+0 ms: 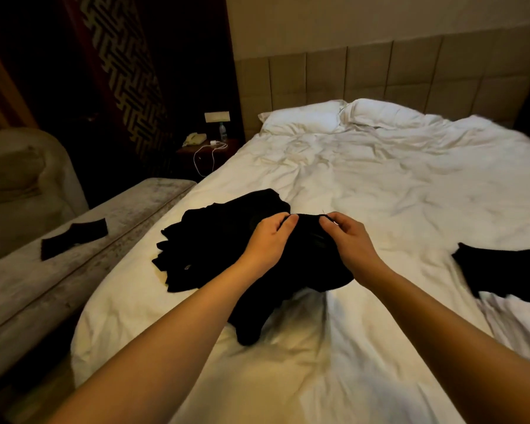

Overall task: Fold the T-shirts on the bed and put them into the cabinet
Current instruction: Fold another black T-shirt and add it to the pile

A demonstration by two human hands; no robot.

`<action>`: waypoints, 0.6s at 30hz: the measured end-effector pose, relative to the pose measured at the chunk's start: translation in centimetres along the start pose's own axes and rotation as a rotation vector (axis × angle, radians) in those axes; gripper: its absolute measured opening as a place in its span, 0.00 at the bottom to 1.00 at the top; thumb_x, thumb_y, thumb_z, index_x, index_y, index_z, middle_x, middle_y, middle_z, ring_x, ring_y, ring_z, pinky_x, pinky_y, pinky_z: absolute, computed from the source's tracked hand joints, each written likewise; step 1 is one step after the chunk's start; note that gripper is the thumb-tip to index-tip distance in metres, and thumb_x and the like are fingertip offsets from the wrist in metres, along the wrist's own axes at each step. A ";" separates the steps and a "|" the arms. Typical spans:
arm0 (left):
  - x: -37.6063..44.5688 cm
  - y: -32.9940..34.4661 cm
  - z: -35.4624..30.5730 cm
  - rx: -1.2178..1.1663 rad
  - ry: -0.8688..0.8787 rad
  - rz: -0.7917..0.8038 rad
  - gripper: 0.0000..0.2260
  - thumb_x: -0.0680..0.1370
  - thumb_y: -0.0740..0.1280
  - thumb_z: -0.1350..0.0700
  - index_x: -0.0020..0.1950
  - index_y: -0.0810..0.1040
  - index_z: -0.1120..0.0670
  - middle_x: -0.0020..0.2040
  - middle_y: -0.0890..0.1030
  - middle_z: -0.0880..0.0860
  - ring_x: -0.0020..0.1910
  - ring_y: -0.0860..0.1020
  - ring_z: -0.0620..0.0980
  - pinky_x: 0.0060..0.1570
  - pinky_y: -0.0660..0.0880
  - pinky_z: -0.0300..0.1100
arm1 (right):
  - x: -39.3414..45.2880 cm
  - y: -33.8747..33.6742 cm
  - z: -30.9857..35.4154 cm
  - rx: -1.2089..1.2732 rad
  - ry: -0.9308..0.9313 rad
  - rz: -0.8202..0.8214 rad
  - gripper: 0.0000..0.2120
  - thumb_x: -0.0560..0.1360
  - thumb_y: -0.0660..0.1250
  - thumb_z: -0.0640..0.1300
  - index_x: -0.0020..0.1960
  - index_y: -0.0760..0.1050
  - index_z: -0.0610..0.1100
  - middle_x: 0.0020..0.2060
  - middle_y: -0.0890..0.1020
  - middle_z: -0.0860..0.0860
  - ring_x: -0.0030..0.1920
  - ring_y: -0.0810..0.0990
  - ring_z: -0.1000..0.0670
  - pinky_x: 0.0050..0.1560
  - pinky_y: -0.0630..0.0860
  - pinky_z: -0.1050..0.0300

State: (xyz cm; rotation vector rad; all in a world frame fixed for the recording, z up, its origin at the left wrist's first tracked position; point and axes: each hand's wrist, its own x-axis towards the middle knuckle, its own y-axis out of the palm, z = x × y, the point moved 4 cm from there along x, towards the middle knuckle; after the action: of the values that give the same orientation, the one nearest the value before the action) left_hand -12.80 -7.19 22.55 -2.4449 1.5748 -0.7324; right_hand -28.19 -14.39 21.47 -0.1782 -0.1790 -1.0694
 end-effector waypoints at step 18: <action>1.2 12.7 -9.3 -0.035 -0.002 0.350 0.09 0.74 0.77 0.53 0.44 0.82 0.58 0.40 0.83 0.56 0.39 0.82 0.50 0.44 0.76 0.43 | -5.9 -17.4 5.7 -0.101 0.036 -0.212 0.12 0.79 0.67 0.47 0.46 0.82 0.38 0.40 0.83 0.41 0.41 0.82 0.48 0.46 0.76 0.52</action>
State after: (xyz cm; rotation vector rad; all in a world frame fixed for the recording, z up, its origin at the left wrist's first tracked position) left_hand -27.16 -12.51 26.34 -2.1028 1.9563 -0.6431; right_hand -46.59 -16.19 26.62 -0.2344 -0.1137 -1.2934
